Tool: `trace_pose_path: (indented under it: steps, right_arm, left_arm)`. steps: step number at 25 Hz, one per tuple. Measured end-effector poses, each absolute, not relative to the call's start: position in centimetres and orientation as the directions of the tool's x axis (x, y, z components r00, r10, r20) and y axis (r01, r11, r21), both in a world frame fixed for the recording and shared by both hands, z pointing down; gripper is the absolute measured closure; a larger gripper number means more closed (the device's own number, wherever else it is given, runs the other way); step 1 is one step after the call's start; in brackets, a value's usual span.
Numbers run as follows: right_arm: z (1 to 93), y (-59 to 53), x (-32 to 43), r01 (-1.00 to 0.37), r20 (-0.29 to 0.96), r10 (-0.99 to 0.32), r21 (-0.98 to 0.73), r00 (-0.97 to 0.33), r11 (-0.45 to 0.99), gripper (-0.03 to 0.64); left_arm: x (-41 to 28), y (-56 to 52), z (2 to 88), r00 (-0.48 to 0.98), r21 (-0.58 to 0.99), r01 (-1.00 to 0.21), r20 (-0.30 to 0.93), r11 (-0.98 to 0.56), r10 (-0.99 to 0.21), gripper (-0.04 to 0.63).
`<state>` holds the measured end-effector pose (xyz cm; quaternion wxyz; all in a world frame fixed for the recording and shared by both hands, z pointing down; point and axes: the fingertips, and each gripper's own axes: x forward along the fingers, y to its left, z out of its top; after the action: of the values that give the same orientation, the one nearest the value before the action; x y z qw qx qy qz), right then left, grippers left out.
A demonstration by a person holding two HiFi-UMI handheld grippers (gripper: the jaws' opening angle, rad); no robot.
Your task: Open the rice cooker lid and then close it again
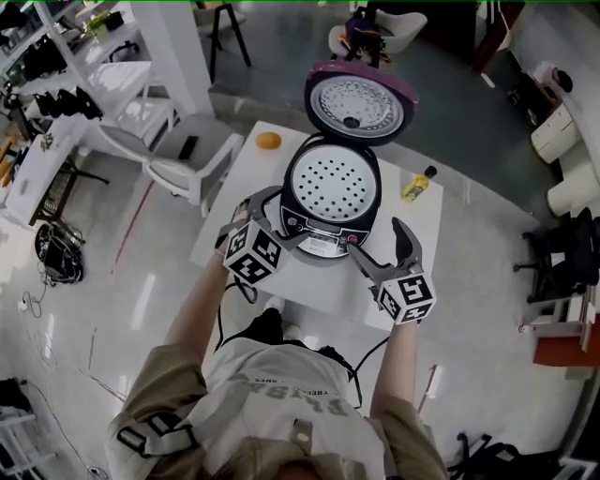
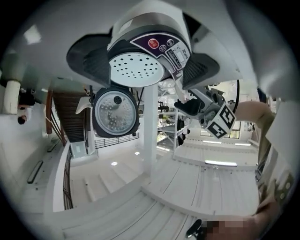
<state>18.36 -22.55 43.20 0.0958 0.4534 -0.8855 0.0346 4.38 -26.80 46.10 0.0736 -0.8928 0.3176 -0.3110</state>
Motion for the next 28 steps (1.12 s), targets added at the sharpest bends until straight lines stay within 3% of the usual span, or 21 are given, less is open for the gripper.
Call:
trace_pose_path:
  steps: [8, 28]
  right_arm:
    - [42.8, -27.3, 20.7, -0.846, 0.147, -0.833, -0.065, -0.533, 0.530, 0.166]
    - [41.5, -40.9, 25.8, -0.906, 0.113, -0.899, -0.036, -0.422, 0.421, 0.160]
  left_arm:
    - [3.8, -32.4, 46.3, 0.621, -0.319, -0.518, 0.499, -0.794, -0.605, 0.149]
    - [3.2, -47.9, 44.6, 0.637, -0.365, -0.480, 0.480, -0.797, -0.603, 0.149]
